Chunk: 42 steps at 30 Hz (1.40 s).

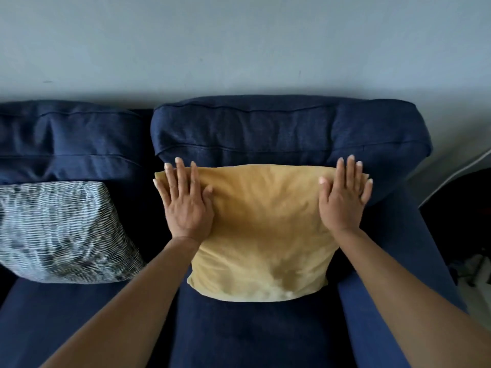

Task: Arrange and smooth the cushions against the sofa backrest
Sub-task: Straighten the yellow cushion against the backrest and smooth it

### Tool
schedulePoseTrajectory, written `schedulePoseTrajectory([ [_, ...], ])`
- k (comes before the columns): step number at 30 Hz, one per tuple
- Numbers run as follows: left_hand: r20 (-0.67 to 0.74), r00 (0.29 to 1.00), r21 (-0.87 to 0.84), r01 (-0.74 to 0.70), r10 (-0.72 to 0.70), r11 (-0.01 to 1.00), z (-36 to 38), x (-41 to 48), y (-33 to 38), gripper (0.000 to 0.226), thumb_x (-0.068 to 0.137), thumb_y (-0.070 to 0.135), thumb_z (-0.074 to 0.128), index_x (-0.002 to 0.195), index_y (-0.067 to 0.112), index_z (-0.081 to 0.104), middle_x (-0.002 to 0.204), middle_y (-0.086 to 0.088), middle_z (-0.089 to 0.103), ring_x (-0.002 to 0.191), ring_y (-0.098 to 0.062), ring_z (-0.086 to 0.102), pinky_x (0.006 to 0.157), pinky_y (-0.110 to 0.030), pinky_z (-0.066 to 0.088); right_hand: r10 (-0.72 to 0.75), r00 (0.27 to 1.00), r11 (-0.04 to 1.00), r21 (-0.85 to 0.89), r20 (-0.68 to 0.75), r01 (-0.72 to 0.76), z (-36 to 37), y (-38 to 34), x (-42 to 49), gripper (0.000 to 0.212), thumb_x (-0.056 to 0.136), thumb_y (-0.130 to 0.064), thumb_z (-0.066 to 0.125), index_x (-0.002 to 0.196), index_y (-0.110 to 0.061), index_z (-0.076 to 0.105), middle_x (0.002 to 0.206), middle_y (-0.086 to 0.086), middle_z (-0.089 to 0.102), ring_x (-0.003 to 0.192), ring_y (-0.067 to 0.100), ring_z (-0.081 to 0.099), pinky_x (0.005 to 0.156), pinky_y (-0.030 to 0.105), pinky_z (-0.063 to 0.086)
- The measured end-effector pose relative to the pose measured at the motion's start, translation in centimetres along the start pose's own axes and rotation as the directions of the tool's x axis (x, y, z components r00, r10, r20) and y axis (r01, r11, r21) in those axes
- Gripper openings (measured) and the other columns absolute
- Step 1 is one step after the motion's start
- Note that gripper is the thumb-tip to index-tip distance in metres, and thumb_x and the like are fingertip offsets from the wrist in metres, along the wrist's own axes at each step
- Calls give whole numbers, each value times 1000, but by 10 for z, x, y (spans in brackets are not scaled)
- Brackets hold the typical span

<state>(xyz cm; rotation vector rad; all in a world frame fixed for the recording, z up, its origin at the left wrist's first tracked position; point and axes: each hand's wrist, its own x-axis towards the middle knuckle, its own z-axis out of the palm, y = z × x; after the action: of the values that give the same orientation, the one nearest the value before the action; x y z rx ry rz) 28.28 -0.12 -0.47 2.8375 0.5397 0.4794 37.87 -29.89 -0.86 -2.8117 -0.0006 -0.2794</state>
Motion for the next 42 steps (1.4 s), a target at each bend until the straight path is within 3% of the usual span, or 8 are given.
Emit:
schedulePoseTrajectory([
  [4,-148,959,-146,-263,242,954,6,-49,53,61,102,29,33,159,12,23,169,-11,9,155,-37,4,122,-57,-6,-377,911,917,72,-168,393,7,-62,-60,61,106,-38,29,161,-16,14,168,5,12,156,22,11,125,45,0],
  [8,39,982,-128,-178,185,976,35,-90,42,60,102,30,31,158,9,24,166,-10,17,155,-30,10,122,-59,10,-606,795,794,-49,17,606,45,-50,-104,63,103,-34,36,160,-15,18,169,4,14,156,20,15,125,45,1],
  [17,-78,988,-101,126,-134,987,30,-62,2,68,103,36,32,157,-3,18,166,-22,8,155,-38,3,122,-62,4,-129,989,988,-93,-69,123,28,34,-56,67,106,-45,18,160,-5,16,169,12,11,156,24,6,123,57,7],
  [22,-108,966,-187,-253,236,949,40,-112,60,64,103,31,32,159,4,17,167,-19,11,155,-37,3,123,-56,-2,-525,841,850,-25,-130,527,40,-23,-108,67,105,-45,27,161,-12,10,170,7,5,157,24,8,125,49,0],
  [26,80,974,-65,-207,212,976,62,-137,17,63,103,39,29,154,2,30,163,-17,23,155,-29,11,119,-59,17,-771,636,616,-207,37,760,73,14,-135,72,103,-53,38,160,-15,21,169,3,15,154,19,20,123,46,15],
  [29,123,973,75,-205,195,976,65,-130,-28,66,105,43,18,153,-2,31,161,-19,25,150,-35,27,118,-61,20,-675,730,681,-289,111,673,76,63,-109,69,104,-55,27,160,-15,19,169,4,14,151,22,28,122,47,13],
  [34,-60,997,13,41,-40,999,43,-118,-33,70,99,26,40,157,-2,13,166,-21,9,155,-35,3,123,-58,3,-197,980,965,-179,-6,193,57,93,-103,70,105,-49,17,158,-4,19,168,11,14,153,27,20,122,54,11],
  [42,15,926,-31,-377,377,926,53,-140,34,70,99,42,43,155,3,26,162,-16,22,153,-30,13,124,-52,6,-640,767,766,-114,-45,633,66,-9,-147,84,100,-62,38,161,-11,13,170,8,11,156,22,14,125,50,7],
])
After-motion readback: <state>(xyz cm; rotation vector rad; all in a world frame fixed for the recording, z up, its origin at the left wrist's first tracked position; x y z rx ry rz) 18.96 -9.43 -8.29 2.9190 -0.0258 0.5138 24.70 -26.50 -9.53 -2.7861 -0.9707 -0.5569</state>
